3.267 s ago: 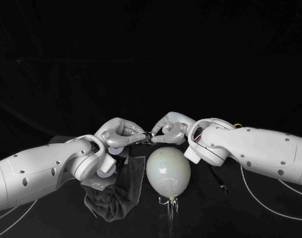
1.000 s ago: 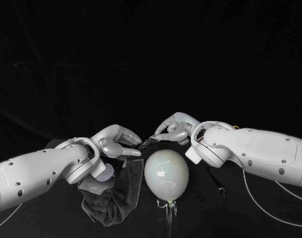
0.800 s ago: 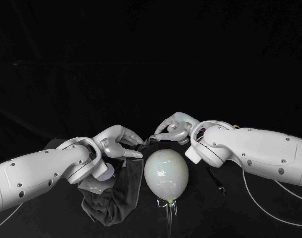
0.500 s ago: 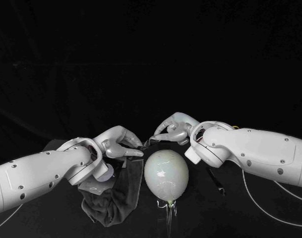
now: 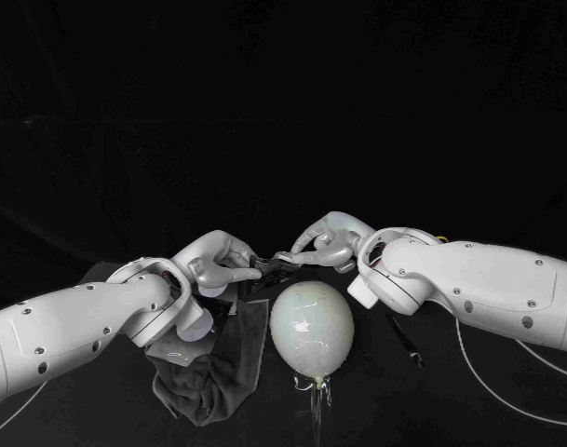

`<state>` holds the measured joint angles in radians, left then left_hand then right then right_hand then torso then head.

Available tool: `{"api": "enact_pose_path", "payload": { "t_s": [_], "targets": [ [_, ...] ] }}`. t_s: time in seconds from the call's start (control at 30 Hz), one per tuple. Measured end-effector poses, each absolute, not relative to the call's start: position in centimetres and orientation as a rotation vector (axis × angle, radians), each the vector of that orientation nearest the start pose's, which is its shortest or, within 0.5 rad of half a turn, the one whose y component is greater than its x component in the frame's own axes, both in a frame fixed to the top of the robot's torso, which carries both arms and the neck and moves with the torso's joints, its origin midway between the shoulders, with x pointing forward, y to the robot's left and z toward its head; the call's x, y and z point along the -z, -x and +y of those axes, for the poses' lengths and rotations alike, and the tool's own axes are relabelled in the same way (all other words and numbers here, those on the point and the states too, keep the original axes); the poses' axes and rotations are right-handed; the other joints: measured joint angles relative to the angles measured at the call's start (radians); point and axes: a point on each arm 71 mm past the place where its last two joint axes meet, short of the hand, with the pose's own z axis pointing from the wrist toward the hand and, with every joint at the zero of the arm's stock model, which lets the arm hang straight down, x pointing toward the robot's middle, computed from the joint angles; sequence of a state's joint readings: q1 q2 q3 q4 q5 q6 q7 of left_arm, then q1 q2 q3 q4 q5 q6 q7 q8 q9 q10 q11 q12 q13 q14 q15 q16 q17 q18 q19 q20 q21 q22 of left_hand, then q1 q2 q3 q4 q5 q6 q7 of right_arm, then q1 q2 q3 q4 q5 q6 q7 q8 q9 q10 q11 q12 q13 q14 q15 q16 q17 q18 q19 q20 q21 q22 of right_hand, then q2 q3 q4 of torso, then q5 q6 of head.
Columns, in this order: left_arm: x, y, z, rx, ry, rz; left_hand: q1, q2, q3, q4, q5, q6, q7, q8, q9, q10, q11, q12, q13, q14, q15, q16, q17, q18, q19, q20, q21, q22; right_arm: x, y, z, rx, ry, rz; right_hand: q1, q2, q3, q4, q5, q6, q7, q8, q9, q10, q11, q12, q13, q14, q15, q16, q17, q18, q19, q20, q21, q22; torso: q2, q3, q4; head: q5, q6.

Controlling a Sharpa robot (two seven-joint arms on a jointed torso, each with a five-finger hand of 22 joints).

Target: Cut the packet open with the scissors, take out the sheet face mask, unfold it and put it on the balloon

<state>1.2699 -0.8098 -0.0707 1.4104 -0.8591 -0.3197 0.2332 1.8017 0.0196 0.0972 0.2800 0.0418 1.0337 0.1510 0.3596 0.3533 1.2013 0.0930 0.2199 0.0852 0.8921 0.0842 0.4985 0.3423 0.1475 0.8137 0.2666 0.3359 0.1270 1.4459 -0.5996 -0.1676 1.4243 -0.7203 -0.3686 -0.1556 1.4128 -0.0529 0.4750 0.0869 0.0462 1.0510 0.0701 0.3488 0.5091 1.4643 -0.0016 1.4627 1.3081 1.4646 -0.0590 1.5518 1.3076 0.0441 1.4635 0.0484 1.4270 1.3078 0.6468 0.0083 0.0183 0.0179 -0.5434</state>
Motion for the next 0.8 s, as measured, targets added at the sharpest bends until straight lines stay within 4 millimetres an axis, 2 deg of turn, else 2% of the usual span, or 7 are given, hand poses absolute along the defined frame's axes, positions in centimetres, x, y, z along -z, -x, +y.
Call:
{"api": "enact_pose_path", "payload": {
  "t_s": [0.23,0.47,0.57,0.63,0.7,0.8],
  "targets": [
    [15.86,-51.11,21.07,1.096,0.233,1.580,0.000,0.000,0.010,0.001,0.004,0.000,-0.001,0.004,0.000,0.007,0.000,0.000,0.000,0.000,0.000,0.000,-0.002,0.000,0.000,0.000,0.004,0.004,12.22,-52.35,-11.63,-0.953,-0.345,1.771,-0.001,-0.001,0.000,0.000,0.000,0.000,0.000,0.000,0.000,0.000,0.000,0.000,0.000,0.000,0.000,0.003,0.001,0.000,0.000,0.000,0.000,0.000,0.000,0.0000,0.0003,-0.002,0.001],
    [15.83,-51.05,20.90,1.104,0.235,1.574,0.003,-0.003,0.018,0.001,0.004,-0.002,-0.003,0.006,0.000,0.009,-0.002,0.000,0.001,0.007,0.000,0.000,-0.003,0.000,0.000,0.000,0.012,0.008,11.98,-52.04,-11.19,-0.924,-0.240,1.749,-0.003,-0.003,0.000,0.000,0.000,-0.002,0.001,0.001,0.000,0.000,0.000,-0.006,0.000,0.000,0.000,0.003,0.001,0.000,-0.003,0.000,0.000,0.000,0.000,-0.0001,0.0004,-0.003,0.003],
    [15.81,-51.03,20.84,1.106,0.237,1.572,0.004,-0.004,0.029,0.002,0.004,-0.002,-0.003,0.006,0.000,0.012,-0.005,0.000,0.001,0.012,-0.005,0.000,-0.005,0.000,0.000,0.000,0.019,0.012,11.87,-51.92,-11.03,-0.909,-0.195,1.735,-0.016,-0.016,0.003,0.003,0.000,-0.015,0.004,0.001,0.015,-0.002,0.002,-0.021,-0.001,0.000,0.000,0.003,0.001,0.000,-0.001,-0.002,-0.013,0.000,0.000,-0.0002,0.0002,-0.003,0.003],
    [15.80,-51.02,20.79,1.108,0.237,1.571,0.004,-0.004,0.030,0.003,0.004,-0.002,-0.003,0.006,0.000,0.016,-0.002,0.000,0.001,0.012,-0.005,0.000,-0.005,0.000,0.000,0.000,0.020,0.014,11.79,-51.86,-10.94,-0.902,-0.169,1.724,-0.031,-0.031,0.001,0.007,0.000,-0.043,0.012,-0.003,0.026,-0.002,0.002,-0.041,-0.001,0.000,0.000,0.003,0.000,0.000,-0.001,-0.002,-0.019,0.000,0.000,-0.0001,0.0003,-0.003,0.003],
    [15.79,-51.00,20.75,1.110,0.238,1.570,0.004,-0.004,0.037,-0.001,0.004,-0.003,-0.004,0.006,0.000,0.016,-0.002,0.000,0.001,0.012,-0.005,0.000,-0.006,-0.001,0.000,0.000,0.023,0.016,11.72,-51.84,-10.89,-0.896,-0.151,1.715,-0.057,-0.039,-0.013,0.016,0.000,-0.063,0.020,-0.019,0.020,-0.003,0.005,-0.059,-0.001,0.000,0.000,0.003,0.000,0.000,-0.001,-0.002,-0.028,0.000,0.000,-0.0002,0.0004,-0.003,0.003],
    [15.78,-50.98,20.69,1.111,0.239,1.569,0.000,-0.008,0.048,-0.001,0.004,-0.004,-0.004,0.006,0.000,0.016,-0.002,0.000,0.000,0.012,-0.005,0.000,-0.008,-0.001,0.000,0.000,0.027,0.019,11.60,-51.83,-10.83,-0.889,-0.133,1.697,-0.094,-0.070,-0.038,0.040,0.000,-0.122,0.049,-0.065,-0.006,-0.005,0.035,-0.121,0.000,0.002,0.024,0.003,0.000,0.000,0.003,0.005,-0.052,0.000,0.000,0.0000,0.0003,-0.003,0.003]
  ]
}}
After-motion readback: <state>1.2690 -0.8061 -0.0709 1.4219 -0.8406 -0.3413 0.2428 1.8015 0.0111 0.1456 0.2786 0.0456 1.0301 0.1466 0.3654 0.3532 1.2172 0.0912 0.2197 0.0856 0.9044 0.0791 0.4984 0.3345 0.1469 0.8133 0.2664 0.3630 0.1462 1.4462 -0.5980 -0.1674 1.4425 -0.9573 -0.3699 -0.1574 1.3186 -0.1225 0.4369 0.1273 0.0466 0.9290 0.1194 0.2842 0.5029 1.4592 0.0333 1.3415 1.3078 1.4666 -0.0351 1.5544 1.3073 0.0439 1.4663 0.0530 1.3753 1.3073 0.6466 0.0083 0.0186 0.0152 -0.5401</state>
